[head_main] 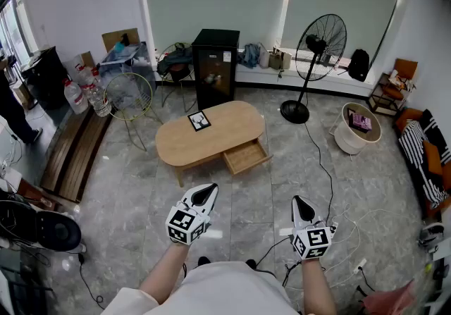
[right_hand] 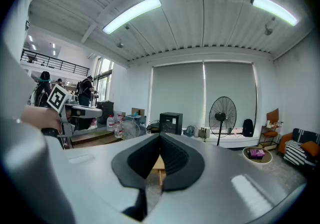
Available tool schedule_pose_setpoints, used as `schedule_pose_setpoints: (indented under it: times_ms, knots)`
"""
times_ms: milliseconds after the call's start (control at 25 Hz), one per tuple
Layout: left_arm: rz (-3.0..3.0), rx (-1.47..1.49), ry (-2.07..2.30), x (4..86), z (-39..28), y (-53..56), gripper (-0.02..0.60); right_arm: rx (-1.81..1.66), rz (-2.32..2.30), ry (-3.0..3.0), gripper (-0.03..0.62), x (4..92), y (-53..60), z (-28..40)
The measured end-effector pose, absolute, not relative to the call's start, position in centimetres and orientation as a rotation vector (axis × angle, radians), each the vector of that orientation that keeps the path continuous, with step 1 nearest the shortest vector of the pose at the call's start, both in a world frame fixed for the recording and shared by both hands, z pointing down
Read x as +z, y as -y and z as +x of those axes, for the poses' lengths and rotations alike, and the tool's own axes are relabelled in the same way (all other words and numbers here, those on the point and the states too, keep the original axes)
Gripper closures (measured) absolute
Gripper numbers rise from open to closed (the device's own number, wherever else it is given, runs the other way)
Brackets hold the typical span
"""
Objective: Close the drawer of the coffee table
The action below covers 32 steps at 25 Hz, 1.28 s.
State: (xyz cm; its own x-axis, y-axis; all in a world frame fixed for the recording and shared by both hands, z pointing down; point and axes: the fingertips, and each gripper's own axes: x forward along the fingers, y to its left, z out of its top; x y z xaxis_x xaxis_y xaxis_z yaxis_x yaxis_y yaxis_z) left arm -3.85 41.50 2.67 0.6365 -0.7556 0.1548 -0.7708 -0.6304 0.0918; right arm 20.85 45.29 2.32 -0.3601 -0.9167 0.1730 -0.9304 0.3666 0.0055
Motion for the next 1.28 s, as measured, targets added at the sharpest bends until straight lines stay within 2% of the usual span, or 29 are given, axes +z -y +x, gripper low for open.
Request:
schedule_pose_setpoints:
  times_ms: [600,1280]
  knots:
    - [2.698,0.181,1.253,3.5,-6.7,-41.5,0.575,0.183,1.709,2.472,0.583,2.6,-44.6,18.2]
    - [2.705,0.232,1.173,5.6,-13.5,-40.8,0.575,0.214,1.718,2.419,0.583,5.2,-44.8,10.1]
